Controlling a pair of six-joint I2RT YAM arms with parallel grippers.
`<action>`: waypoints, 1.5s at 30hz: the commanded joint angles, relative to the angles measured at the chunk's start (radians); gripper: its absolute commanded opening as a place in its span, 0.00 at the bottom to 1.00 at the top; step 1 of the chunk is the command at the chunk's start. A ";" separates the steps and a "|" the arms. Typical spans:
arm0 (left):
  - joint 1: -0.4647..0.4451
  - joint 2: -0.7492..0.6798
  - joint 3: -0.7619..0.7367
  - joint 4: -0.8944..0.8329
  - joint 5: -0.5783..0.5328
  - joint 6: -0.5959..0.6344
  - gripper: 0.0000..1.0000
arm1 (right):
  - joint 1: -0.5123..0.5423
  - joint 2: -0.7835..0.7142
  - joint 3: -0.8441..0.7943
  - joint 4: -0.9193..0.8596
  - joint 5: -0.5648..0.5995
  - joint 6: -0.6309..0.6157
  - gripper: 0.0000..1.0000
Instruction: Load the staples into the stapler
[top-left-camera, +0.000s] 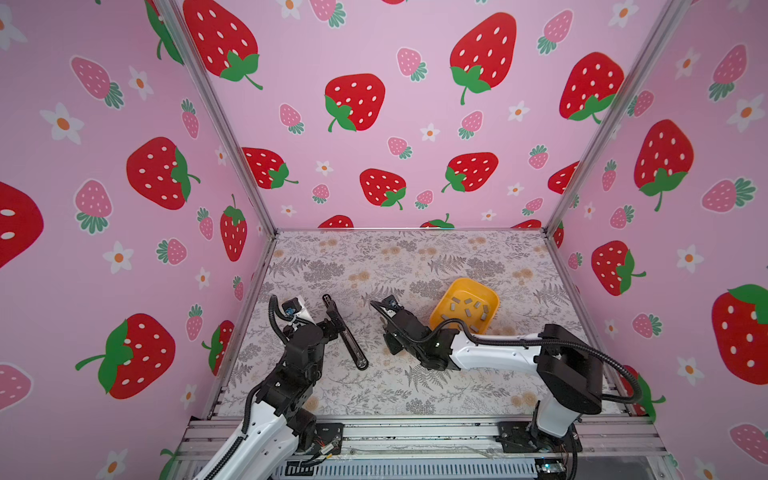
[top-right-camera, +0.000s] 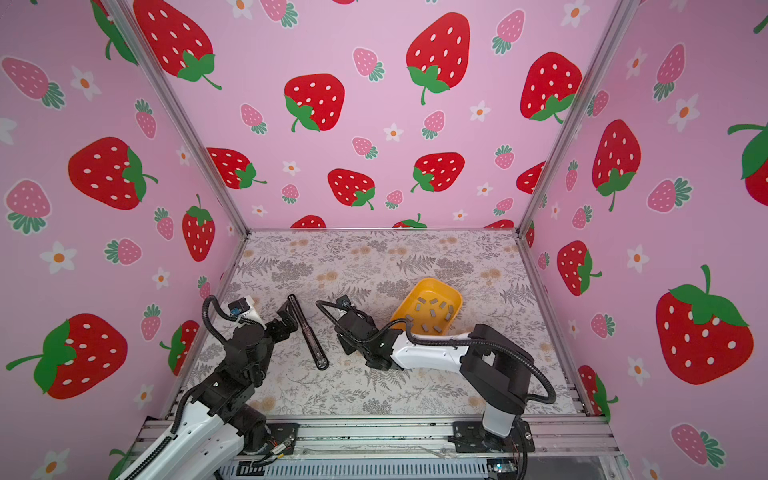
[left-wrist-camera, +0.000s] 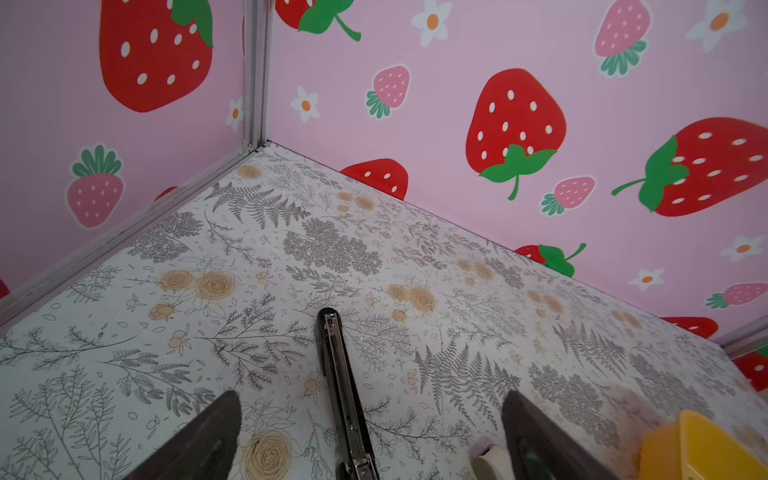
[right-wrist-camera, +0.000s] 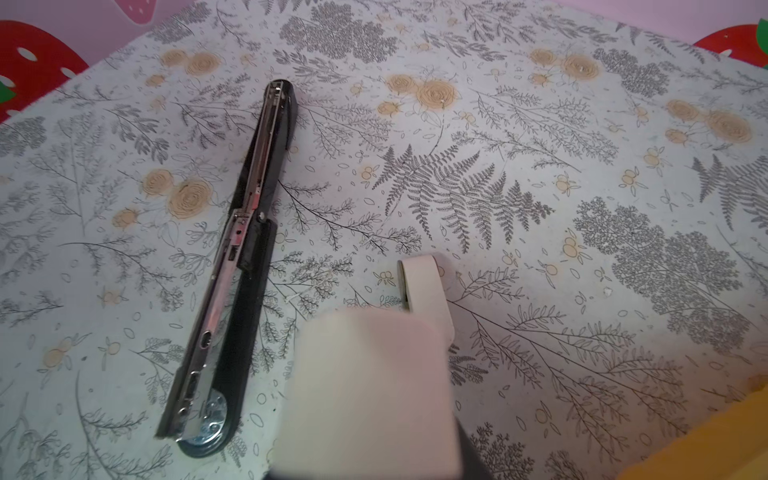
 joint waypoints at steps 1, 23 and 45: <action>0.007 -0.006 0.002 0.123 0.011 -0.007 0.99 | -0.057 0.003 0.041 -0.071 0.028 0.012 0.00; 0.008 0.079 0.041 0.153 0.139 0.061 0.99 | -0.330 0.250 0.228 -0.215 -0.138 -0.081 0.00; 0.007 0.074 0.041 0.158 0.156 0.072 0.99 | -0.332 0.313 0.288 -0.241 -0.170 -0.057 0.31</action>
